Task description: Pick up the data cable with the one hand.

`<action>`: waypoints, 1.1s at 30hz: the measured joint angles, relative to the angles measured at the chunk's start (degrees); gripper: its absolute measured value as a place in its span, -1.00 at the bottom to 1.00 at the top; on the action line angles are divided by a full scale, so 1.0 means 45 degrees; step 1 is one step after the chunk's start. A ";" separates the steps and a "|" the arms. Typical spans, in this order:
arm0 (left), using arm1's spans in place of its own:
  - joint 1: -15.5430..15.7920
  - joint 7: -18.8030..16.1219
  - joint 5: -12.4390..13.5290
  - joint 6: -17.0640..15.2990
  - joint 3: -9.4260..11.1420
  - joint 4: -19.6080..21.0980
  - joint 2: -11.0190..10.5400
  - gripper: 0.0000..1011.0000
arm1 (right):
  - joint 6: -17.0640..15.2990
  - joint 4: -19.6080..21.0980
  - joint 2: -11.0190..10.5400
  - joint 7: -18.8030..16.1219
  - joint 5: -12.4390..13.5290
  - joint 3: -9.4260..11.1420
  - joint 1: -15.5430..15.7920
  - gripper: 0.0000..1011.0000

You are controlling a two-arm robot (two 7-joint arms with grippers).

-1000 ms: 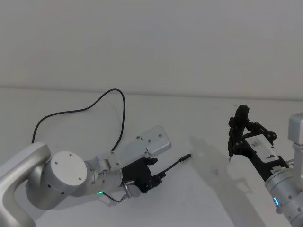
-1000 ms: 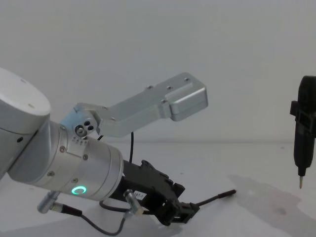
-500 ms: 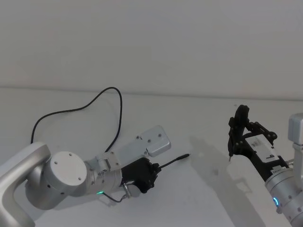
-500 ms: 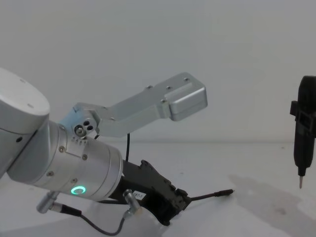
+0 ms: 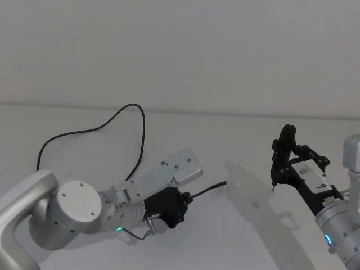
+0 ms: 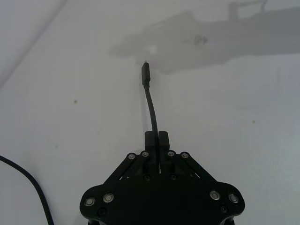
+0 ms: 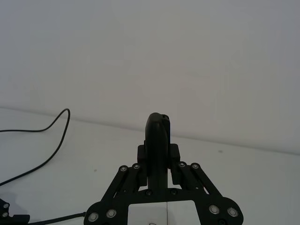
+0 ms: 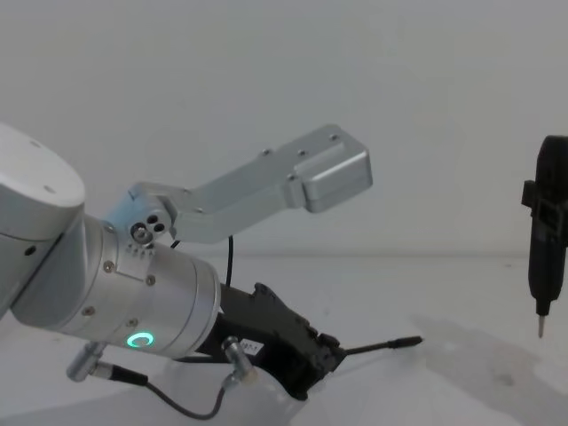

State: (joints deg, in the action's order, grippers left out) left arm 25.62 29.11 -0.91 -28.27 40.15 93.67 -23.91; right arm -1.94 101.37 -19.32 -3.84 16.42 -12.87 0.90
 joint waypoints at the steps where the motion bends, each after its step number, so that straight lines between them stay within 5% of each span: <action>1: -0.0032 -0.0008 -0.0009 0.0066 -0.0035 0.0026 -0.0001 -0.91 | 0.0011 0.0045 0.0000 -0.0002 -0.0006 0.0013 0.0014 -0.47; 20: -0.0742 0.0408 -0.1318 0.2058 -0.1280 0.1106 -0.0414 -0.91 | 0.0500 0.1739 0.0122 -0.0423 0.0656 0.0535 0.0548 -0.47; 33: -0.1037 0.0812 -0.2154 0.2436 -0.1925 0.1830 -0.0924 -0.91 | 0.0626 0.2633 0.0460 -0.0821 0.1334 0.0717 0.0647 -0.47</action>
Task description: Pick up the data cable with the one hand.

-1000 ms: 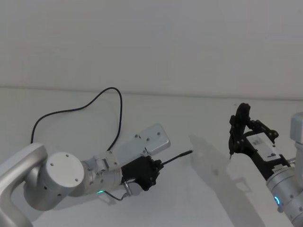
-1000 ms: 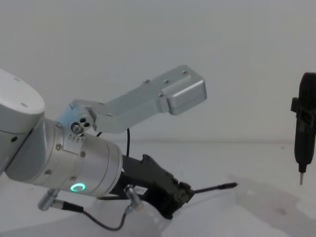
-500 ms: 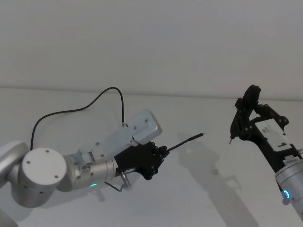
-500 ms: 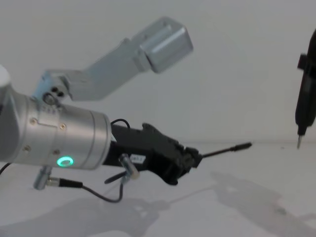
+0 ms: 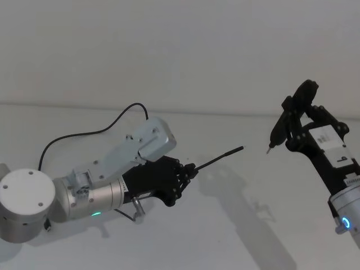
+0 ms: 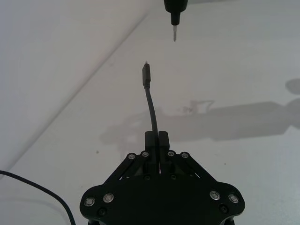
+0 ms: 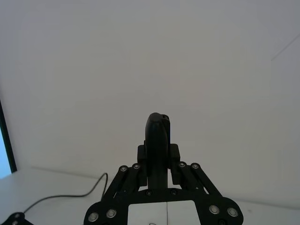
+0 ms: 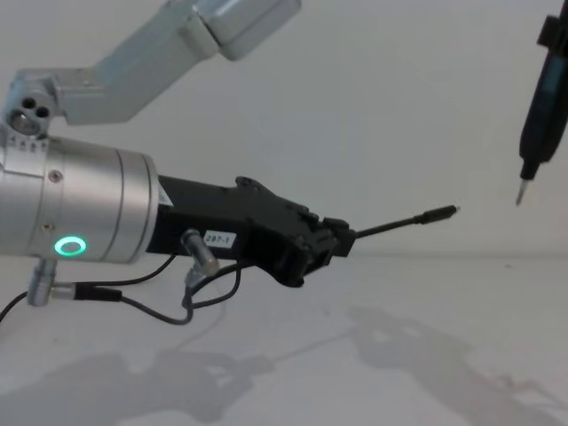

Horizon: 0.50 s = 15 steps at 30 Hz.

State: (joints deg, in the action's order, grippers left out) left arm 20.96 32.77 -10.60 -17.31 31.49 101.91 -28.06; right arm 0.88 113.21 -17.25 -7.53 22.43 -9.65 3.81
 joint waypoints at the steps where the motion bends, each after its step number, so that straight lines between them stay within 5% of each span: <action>1: -0.0021 0.0027 -0.0058 0.0021 -0.0043 0.0049 -0.0037 -0.91 | 0.0000 0.0000 0.0000 0.0000 0.0000 0.0000 0.0000 -0.47; 15: -0.0114 0.0160 -0.0336 0.0125 -0.0247 0.0291 -0.0205 -0.91 | 0.0025 -0.0255 0.0456 -0.0386 0.0436 -0.0079 -0.0485 -0.47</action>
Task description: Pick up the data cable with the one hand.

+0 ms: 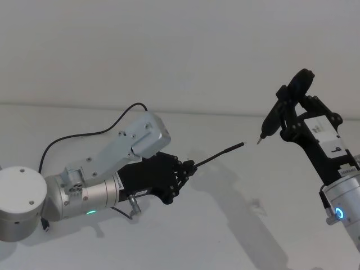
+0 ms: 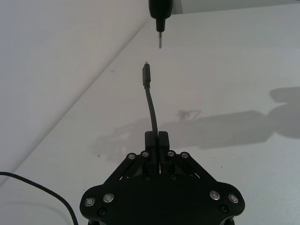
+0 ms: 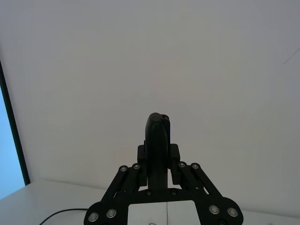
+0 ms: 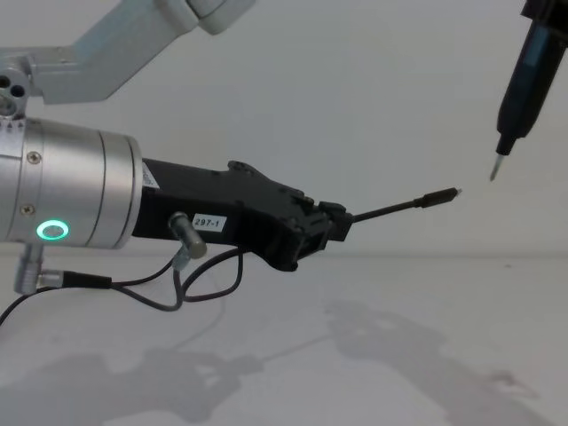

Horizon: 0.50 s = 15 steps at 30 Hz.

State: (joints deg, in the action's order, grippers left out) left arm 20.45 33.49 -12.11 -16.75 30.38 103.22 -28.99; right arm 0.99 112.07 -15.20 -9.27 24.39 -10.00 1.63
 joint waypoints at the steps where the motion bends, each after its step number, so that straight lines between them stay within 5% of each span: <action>1: -0.0004 0.0007 -0.0019 0.0007 -0.0011 0.0012 -0.0008 -0.91 | 0.0000 -0.0046 0.0024 -0.0018 0.0015 -0.0015 -0.0033 -0.47; 15: -0.0034 0.0046 -0.0112 0.0038 -0.0078 0.0092 -0.0065 -0.91 | -0.0066 -0.0679 0.0360 -0.0282 0.0279 -0.0191 -0.0532 -0.47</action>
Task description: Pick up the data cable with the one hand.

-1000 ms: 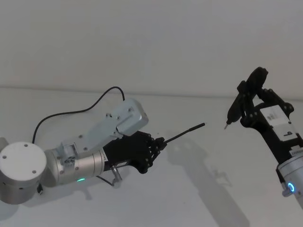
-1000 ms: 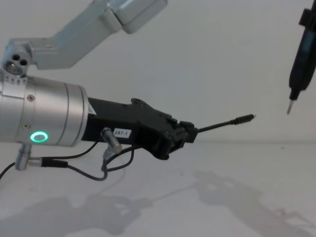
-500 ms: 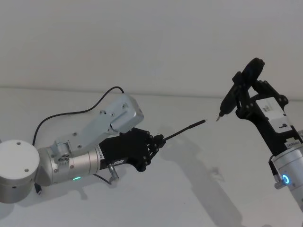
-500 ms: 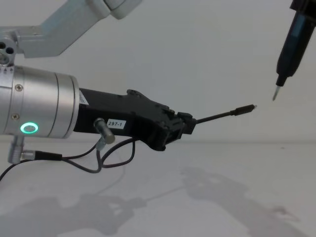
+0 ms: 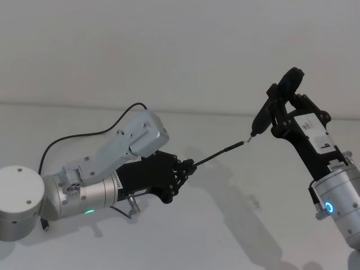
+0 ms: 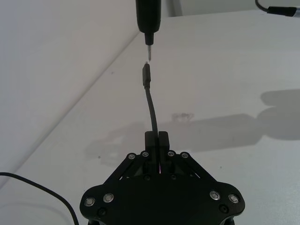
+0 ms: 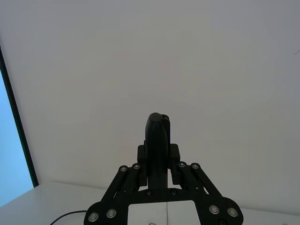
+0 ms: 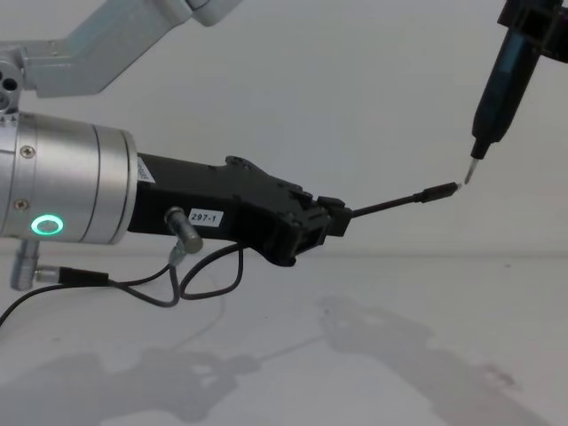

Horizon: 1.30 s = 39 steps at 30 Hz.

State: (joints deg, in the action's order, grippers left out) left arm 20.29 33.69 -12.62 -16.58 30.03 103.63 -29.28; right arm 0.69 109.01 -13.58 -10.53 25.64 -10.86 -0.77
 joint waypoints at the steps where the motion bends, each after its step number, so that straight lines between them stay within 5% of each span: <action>1: -0.0001 0.0002 -0.0005 0.0002 -0.0005 0.0004 -0.0004 -0.91 | -0.0004 -0.0025 0.0007 -0.0004 0.0005 -0.0007 -0.0020 -0.47; 39: -0.0014 0.0017 -0.0040 0.0018 -0.0032 0.0032 -0.0025 -0.91 | -0.0082 -0.0378 0.0108 -0.0134 0.0056 -0.0150 -0.0393 -0.47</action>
State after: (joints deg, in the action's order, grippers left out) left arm 20.23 33.77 -12.80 -16.50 29.89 103.77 -29.39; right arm 0.32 107.31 -13.10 -11.14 25.89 -11.54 -2.54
